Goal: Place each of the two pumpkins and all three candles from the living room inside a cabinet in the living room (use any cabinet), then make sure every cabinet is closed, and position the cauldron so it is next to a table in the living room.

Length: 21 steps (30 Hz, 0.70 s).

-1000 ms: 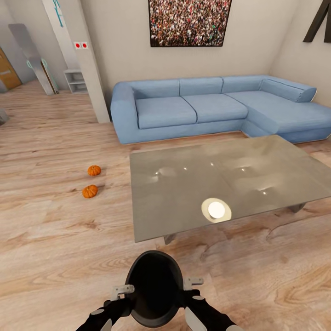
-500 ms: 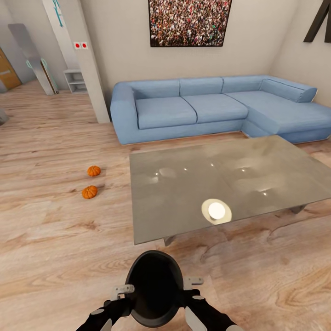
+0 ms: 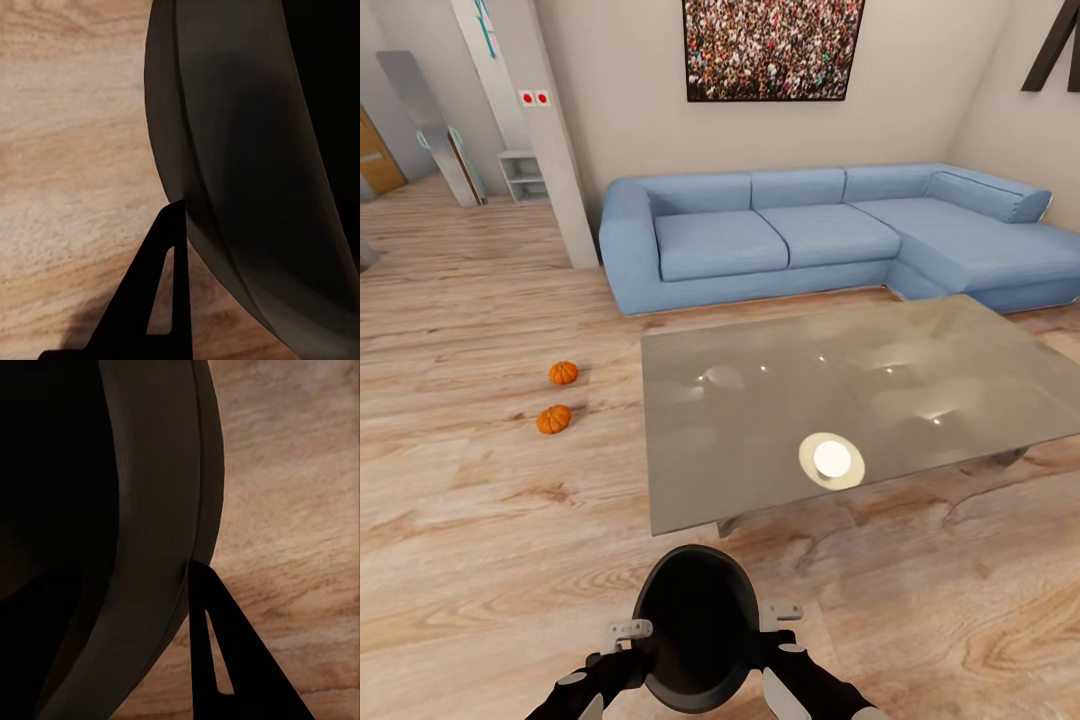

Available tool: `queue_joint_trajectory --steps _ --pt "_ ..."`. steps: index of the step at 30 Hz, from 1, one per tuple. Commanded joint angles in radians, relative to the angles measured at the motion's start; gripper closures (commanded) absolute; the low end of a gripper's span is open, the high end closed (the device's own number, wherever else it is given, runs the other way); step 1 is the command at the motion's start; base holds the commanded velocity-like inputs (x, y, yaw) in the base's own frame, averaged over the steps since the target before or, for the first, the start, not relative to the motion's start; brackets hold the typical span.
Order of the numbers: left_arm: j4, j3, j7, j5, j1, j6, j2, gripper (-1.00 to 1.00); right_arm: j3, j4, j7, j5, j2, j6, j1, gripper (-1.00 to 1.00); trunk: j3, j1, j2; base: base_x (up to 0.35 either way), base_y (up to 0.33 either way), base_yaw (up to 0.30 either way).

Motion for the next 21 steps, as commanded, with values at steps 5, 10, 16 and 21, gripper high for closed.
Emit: queue_joint_trajectory --steps 5,10,16,21 --pt "-0.001 -0.01 0.008 0.02 -0.001 0.003 0.002 1.0 0.019 -0.025 0.0 -0.002 -0.001 -0.067 -0.001 1.0 -0.016 0.019 -0.036 0.0 0.0 0.0" --pt "-0.001 -0.009 0.008 0.02 -0.001 0.003 0.002 1.0 0.019 -0.025 0.0 -0.002 -0.002 -0.067 -0.001 1.0 -0.032 0.038 -0.071 0.0 0.0 0.0" --pt "-0.001 -0.008 0.008 0.02 -0.001 0.003 0.002 1.0 0.019 -0.025 0.0 -0.002 -0.002 -0.067 -0.001 1.0 -0.041 0.05 -0.092 0.0 0.0 0.0" --pt "-0.001 -0.008 0.008 0.02 -0.001 0.003 0.002 1.0 0.019 -0.025 -0.001 -0.002 -0.002 -0.067 -0.001 1.0 -0.057 0.069 -0.127 0.0 0.0 0.0"
